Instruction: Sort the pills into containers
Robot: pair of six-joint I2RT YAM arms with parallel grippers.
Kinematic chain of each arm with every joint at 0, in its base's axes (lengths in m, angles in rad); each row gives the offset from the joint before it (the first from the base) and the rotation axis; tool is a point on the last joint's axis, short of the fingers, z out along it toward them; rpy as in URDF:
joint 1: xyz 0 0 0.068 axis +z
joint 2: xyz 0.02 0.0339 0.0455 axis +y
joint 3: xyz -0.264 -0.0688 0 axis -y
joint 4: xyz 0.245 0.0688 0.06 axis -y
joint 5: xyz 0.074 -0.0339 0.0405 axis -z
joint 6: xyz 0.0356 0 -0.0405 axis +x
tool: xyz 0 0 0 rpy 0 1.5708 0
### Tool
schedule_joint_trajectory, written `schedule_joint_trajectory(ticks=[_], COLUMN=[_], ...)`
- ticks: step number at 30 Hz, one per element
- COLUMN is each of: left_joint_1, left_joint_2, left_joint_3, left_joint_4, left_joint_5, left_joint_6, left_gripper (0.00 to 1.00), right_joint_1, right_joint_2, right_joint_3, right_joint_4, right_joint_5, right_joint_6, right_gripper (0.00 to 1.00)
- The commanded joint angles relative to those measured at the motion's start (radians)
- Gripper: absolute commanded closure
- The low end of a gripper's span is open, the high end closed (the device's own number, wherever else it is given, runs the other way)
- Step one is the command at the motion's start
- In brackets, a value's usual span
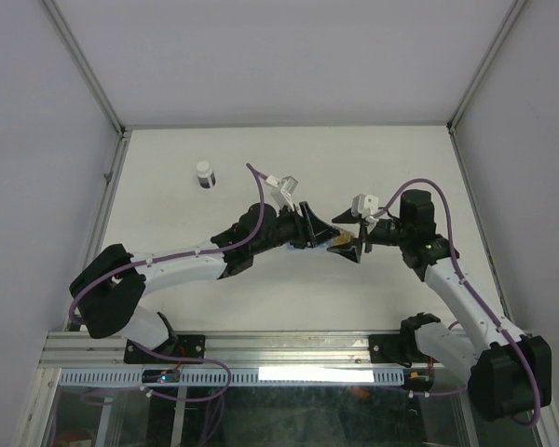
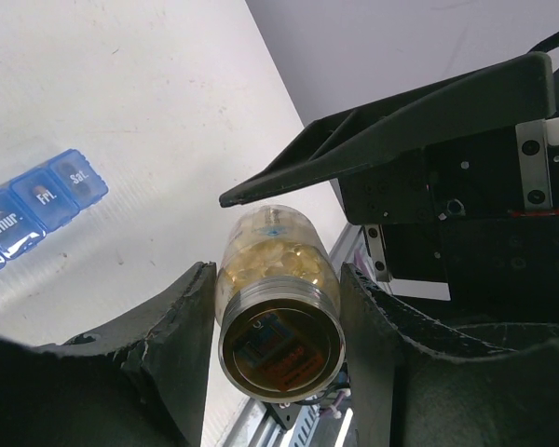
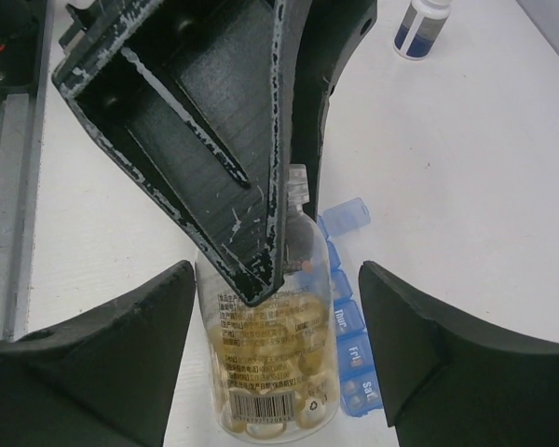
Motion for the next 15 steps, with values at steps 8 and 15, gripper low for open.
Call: schedule_joint_trajectory(ticks=[8, 15], left_joint_1=[-0.018, -0.019], left_joint_2=[-0.049, -0.048], left_joint_3=[0.047, 0.048], left_joint_4=[0.067, 0.067], left_joint_5=[-0.007, 0.005], left_joint_6=[-0.017, -0.017], left_gripper=[1.00, 1.00], right_joint_1=[0.023, 0.043], right_joint_2=[0.012, 0.022], right_joint_3=[0.001, 0.008], right_joint_4=[0.009, -0.016], right_joint_5=[0.053, 0.072], right_joint_6=[-0.036, -0.070], right_gripper=[0.24, 0.28])
